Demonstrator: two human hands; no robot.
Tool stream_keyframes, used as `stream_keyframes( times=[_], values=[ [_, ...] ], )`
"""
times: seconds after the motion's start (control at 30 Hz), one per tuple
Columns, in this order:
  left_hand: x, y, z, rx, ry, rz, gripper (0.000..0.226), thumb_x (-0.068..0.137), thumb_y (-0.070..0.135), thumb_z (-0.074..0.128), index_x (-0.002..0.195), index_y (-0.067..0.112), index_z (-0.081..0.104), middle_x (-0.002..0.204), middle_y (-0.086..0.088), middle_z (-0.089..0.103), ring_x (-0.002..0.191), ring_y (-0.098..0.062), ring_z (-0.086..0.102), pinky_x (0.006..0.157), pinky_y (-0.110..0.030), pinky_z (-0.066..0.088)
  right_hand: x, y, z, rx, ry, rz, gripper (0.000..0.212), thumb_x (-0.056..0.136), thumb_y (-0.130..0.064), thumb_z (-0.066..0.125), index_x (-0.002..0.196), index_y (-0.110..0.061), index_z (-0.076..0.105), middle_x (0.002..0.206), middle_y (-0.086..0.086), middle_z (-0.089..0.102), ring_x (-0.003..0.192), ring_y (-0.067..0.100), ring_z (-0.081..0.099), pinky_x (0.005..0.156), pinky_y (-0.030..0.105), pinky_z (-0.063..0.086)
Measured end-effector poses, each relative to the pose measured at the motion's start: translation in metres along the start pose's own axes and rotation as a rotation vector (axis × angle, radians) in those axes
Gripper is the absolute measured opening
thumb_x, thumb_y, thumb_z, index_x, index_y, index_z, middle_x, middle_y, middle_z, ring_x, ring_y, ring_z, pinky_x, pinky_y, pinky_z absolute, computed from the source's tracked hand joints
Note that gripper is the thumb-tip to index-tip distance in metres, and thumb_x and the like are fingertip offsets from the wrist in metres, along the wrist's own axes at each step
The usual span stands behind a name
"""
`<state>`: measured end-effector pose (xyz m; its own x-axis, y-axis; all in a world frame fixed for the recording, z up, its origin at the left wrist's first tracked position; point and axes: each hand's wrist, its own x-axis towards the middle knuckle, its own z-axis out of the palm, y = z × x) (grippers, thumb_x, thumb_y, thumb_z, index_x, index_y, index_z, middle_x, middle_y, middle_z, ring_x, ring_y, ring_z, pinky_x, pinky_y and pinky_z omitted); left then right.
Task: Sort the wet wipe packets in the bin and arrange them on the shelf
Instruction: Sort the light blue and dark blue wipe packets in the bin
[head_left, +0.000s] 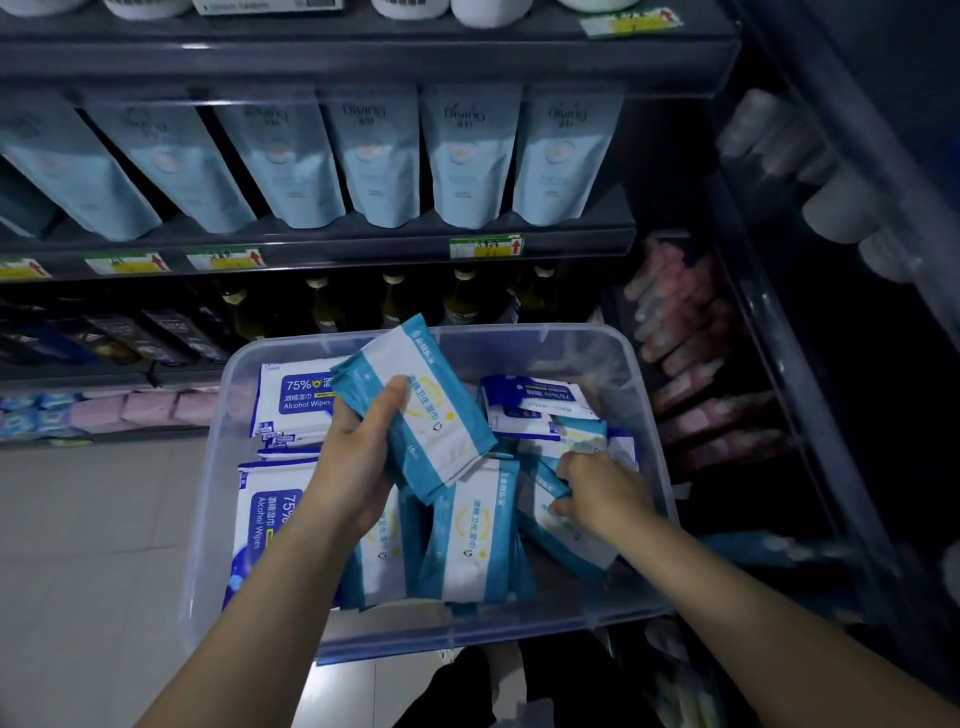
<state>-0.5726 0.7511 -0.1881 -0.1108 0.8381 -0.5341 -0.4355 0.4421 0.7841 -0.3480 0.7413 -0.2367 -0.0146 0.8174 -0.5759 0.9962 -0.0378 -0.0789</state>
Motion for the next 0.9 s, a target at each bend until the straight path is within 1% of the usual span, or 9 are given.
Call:
stream_keyframes(
  times=[0.1, 0.2, 0.3, 0.4, 0.47, 0.57, 0.67, 0.77, 0.9],
  values=[
    [-0.001, -0.001, 0.002, 0.005, -0.013, -0.006, 0.034, 0.093, 0.025, 0.056, 0.125, 0.021, 0.046, 0.113, -0.001, 0.068, 0.097, -0.016, 0.069, 0.071, -0.033, 0.055, -0.001, -0.002, -0.001, 0.052, 0.047, 0.003, 0.024, 0.086, -0.031, 0.062, 0.107, -0.019, 0.060, 0.115, 0.005, 0.060, 0.108, 0.026, 0.054, 0.080, 0.028, 0.041],
    [-0.002, -0.001, 0.004, 0.012, -0.024, -0.010, 0.036, 0.092, 0.026, 0.057, 0.126, 0.021, 0.045, 0.113, -0.001, 0.069, 0.095, -0.015, 0.069, 0.072, -0.033, 0.055, -0.007, -0.002, -0.024, 0.122, 0.164, -0.024, 0.011, 0.086, -0.026, 0.060, 0.092, -0.016, 0.063, 0.102, 0.007, 0.066, 0.096, 0.029, 0.062, 0.074, 0.031, 0.047],
    [-0.002, 0.000, 0.006, 0.017, -0.045, -0.005, 0.039, 0.091, 0.030, 0.056, 0.127, 0.023, 0.046, 0.110, 0.002, 0.070, 0.095, -0.014, 0.069, 0.071, -0.032, 0.055, -0.020, 0.002, -0.062, 0.236, 0.293, -0.059, 0.009, 0.087, -0.021, 0.062, 0.090, -0.015, 0.068, 0.086, 0.003, 0.069, 0.086, 0.024, 0.064, 0.071, 0.029, 0.047],
    [-0.003, 0.000, 0.009, 0.022, -0.068, -0.018, 0.041, 0.090, 0.039, 0.052, 0.126, 0.023, 0.045, 0.104, 0.006, 0.071, 0.091, -0.011, 0.070, 0.067, -0.029, 0.057, -0.033, 0.000, -0.102, 0.584, 0.433, -0.087, 0.007, 0.083, -0.015, 0.068, 0.090, -0.017, 0.069, 0.078, -0.006, 0.064, 0.077, 0.013, 0.061, 0.075, 0.026, 0.046],
    [-0.004, 0.000, 0.012, 0.020, -0.063, -0.023, 0.057, 0.086, 0.048, 0.051, 0.134, 0.021, 0.039, 0.114, 0.003, 0.069, 0.098, -0.014, 0.069, 0.079, -0.036, 0.057, -0.040, -0.009, -0.120, 0.898, 0.486, -0.147, 0.012, 0.081, -0.010, 0.070, 0.082, -0.021, 0.066, 0.073, -0.008, 0.062, 0.072, 0.009, 0.059, 0.073, 0.026, 0.046],
    [-0.006, -0.001, 0.020, 0.021, -0.087, -0.035, 0.060, 0.081, 0.057, 0.047, 0.131, 0.025, 0.041, 0.119, 0.002, 0.065, 0.102, -0.016, 0.067, 0.083, -0.039, 0.055, -0.042, -0.036, -0.123, 1.214, 0.430, -0.252, 0.022, 0.080, -0.004, 0.069, 0.077, -0.025, 0.063, 0.072, -0.006, 0.064, 0.067, 0.006, 0.061, 0.067, 0.022, 0.049],
    [-0.015, -0.002, 0.029, 0.026, -0.167, -0.005, 0.056, 0.073, 0.054, 0.053, 0.121, 0.026, 0.048, 0.113, 0.001, 0.068, 0.097, -0.014, 0.069, 0.072, -0.030, 0.058, -0.038, -0.062, -0.100, 1.072, 0.399, -0.284, 0.018, 0.081, -0.010, 0.070, 0.078, -0.026, 0.061, 0.066, -0.007, 0.060, 0.061, 0.008, 0.057, 0.060, 0.026, 0.047],
    [-0.019, -0.002, 0.031, 0.094, -0.244, 0.037, 0.057, 0.077, 0.028, 0.071, 0.128, 0.014, 0.049, 0.116, -0.011, 0.067, 0.104, -0.026, 0.067, 0.080, -0.038, 0.056, -0.035, -0.067, -0.086, 0.945, 0.395, -0.278, 0.010, 0.080, -0.021, 0.071, 0.083, -0.025, 0.063, 0.076, 0.000, 0.063, 0.070, 0.015, 0.059, 0.067, 0.033, 0.050],
    [-0.016, -0.003, 0.023, 0.054, -0.103, 0.067, 0.057, 0.074, 0.013, 0.073, 0.125, 0.014, 0.047, 0.112, -0.007, 0.069, 0.097, -0.024, 0.069, 0.075, -0.038, 0.057, -0.020, -0.042, -0.082, 0.926, 0.401, -0.223, 0.015, 0.082, -0.018, 0.070, 0.096, -0.017, 0.066, 0.086, -0.004, 0.062, 0.079, 0.008, 0.056, 0.077, 0.026, 0.049]
  ],
)
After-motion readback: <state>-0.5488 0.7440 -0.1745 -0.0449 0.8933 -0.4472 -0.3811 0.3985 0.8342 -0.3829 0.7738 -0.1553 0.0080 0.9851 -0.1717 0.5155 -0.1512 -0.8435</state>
